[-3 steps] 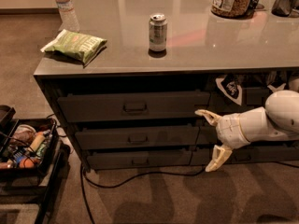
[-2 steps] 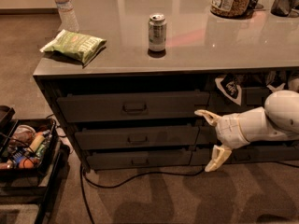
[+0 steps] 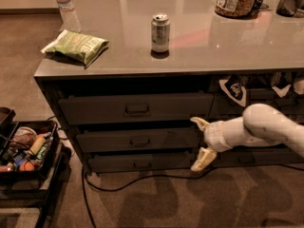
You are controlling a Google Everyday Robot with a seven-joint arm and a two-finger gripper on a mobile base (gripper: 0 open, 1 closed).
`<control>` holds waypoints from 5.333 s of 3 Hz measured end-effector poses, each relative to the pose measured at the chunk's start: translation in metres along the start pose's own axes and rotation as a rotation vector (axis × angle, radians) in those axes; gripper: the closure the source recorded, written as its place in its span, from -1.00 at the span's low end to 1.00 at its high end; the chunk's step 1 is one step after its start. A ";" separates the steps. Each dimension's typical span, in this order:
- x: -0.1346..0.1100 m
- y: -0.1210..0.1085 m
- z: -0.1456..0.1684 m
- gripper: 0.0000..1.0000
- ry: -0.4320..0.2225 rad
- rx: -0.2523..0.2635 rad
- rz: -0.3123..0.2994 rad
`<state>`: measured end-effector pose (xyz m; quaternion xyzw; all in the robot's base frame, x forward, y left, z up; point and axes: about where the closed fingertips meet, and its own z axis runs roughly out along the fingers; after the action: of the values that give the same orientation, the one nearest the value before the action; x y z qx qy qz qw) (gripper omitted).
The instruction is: Open middle drawer
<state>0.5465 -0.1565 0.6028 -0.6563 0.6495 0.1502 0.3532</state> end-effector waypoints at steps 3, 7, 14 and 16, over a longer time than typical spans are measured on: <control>0.042 -0.002 0.044 -1.00 -0.060 -0.005 0.071; 0.065 0.051 0.094 -1.00 -0.205 -0.118 -0.049; 0.080 -0.024 0.176 -1.00 -0.077 0.052 -0.194; 0.085 -0.051 0.196 -1.00 -0.065 0.095 -0.209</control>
Offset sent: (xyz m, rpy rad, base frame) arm 0.0123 -0.0090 -0.0316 -0.0244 0.0426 -0.0874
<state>0.6560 -0.0952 0.4227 -0.6979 0.5720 0.1027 0.4186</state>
